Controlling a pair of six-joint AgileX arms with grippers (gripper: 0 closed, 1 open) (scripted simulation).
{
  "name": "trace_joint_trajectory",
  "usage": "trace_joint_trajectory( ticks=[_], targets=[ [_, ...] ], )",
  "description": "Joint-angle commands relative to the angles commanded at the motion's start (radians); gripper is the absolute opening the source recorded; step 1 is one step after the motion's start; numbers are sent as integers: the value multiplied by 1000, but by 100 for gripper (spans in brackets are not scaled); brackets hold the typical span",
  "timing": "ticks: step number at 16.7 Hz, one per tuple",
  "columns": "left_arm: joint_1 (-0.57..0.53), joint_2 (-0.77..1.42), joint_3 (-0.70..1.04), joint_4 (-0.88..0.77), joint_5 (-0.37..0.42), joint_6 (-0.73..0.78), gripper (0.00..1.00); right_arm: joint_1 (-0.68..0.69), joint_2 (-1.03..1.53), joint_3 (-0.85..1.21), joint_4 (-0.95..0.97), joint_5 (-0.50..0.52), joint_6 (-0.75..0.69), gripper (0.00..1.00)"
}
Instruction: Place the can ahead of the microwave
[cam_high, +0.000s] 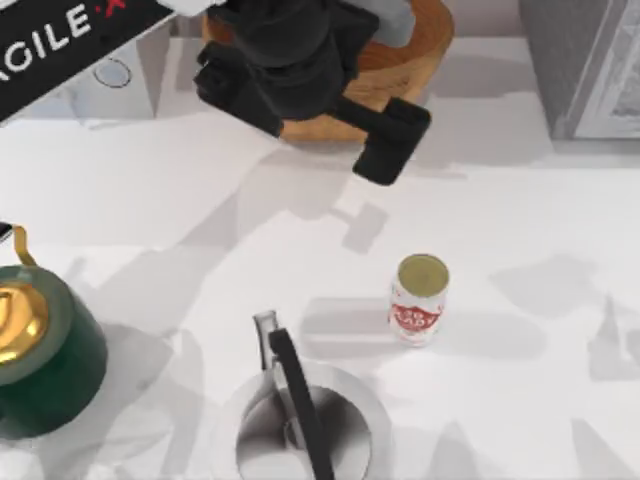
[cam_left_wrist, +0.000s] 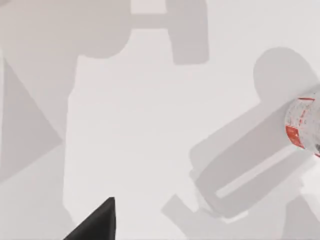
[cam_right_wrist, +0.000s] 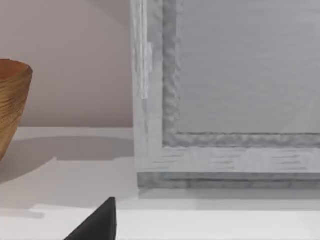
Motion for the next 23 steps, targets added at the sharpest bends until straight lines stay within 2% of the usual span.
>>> trace_joint_trajectory(
  ticks=[5,9,16,23],
  targets=[
    [-137,355,349,-210,9,3,100,0,0,0,0,0,0,100],
    [-191,474,459,-291,11,8,100,0,0,0,0,0,0,100],
    [-190,477,442,-276,11,10,100,0,0,0,0,0,0,100],
    [-191,456,194,-50,11,10,100,0,0,0,0,0,0,100]
  ],
)
